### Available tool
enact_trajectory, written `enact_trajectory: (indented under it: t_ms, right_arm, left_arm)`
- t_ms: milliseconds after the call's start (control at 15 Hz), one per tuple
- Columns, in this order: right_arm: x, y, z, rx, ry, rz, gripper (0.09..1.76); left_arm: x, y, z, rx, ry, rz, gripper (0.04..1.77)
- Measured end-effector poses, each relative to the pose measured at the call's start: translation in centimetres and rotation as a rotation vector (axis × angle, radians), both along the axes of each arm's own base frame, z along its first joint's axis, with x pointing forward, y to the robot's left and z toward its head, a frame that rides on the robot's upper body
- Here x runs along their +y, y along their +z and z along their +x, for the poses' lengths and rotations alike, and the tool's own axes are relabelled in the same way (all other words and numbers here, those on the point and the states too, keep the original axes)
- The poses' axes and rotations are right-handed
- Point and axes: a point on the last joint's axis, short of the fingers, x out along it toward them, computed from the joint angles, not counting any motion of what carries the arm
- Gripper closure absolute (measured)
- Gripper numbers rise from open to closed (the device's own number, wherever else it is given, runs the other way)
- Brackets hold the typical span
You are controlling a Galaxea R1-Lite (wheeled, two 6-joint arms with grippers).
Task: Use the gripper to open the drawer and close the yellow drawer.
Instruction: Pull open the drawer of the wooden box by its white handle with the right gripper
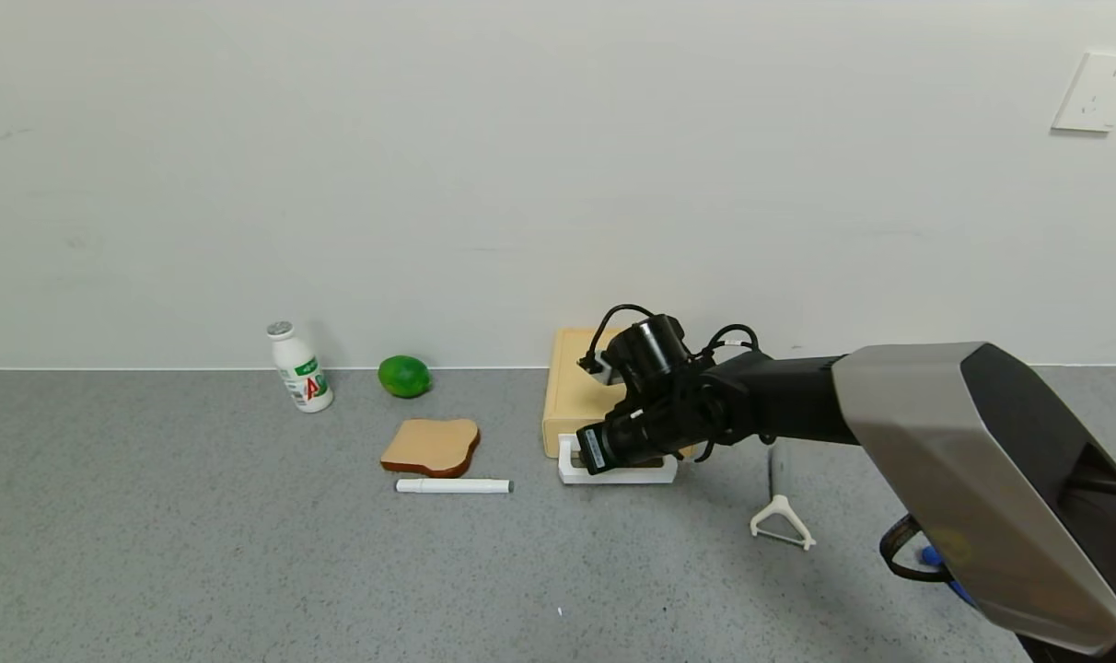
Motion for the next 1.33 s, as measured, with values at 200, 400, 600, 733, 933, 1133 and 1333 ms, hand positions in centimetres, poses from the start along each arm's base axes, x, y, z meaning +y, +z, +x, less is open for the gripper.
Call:
enact_trajectory:
  t_ms: [200,400,600,733,933,1133,1333]
  right_arm:
    - [0.5,-0.3,-0.4,-0.011,-0.022,-0.036,1.73]
    - [0.7,-0.5,-0.6,0.014,-0.035,-0.04,1.73]
    - [0.9,-0.7,-1.1,0.041,-0.062,-0.071,1.73]
    - [0.9,-0.7,-1.5,0.073,-0.076,-0.082,1.73]
    - [0.9,-0.7,-2.0,0.125,-0.095,-0.093,1.73]
    - [0.9,-0.5,-2.6,0.161,-0.1,-0.105,1.73]
    - [1.2,-0.2,-3.5,0.212,-0.115,-0.112,1.73]
  left_arm:
    - [0.0,0.0,0.0,0.0,0.0,0.0,0.09]
    - [0.0,0.0,0.0,0.0,0.0,0.0,0.09]
    - [0.0,0.0,0.0,0.0,0.0,0.0,0.09]
    - [0.0,0.0,0.0,0.001,0.0,0.0,0.09]
    - [0.0,0.0,0.0,0.001,0.0,0.0,0.09]
    - [0.0,0.0,0.0,0.001,0.0,0.0,0.09]
    - [0.0,0.0,0.0,0.001,0.0,0.0,0.09]
